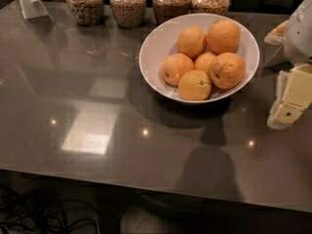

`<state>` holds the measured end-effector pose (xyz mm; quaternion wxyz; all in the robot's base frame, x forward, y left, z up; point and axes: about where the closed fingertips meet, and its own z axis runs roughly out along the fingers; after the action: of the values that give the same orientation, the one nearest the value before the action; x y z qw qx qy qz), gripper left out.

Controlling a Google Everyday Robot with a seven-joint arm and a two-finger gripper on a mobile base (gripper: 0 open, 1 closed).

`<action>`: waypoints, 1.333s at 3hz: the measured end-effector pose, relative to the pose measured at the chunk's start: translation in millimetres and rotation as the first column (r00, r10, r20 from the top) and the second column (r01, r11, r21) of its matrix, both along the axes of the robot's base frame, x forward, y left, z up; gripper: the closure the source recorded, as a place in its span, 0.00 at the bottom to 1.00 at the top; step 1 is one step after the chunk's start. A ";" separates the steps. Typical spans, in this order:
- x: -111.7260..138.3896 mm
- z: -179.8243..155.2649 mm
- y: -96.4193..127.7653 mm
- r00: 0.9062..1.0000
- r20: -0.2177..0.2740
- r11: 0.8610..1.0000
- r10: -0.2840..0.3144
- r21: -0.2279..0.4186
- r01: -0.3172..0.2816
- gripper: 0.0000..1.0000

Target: Pick orange from white bowl

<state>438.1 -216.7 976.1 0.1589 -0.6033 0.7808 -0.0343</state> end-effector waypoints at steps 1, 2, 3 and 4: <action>0.0 0.0 0.0 1.000 0.000 1.000 0.000 0.000 0.000 0.00; 7.5 1.0 -2.0 1.000 0.016 0.999 -0.020 0.044 0.019 0.00; 28.9 -1.5 -3.9 0.998 0.028 0.988 -0.063 0.142 0.058 0.00; 54.8 -3.0 1.3 0.993 0.039 0.971 -0.109 0.216 0.098 0.00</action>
Offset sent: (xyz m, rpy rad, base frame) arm 0.0179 -0.0062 -0.0033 0.1055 -0.0154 -0.0455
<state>492.9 -215.3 973.1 0.2406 -0.5400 0.8061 0.0264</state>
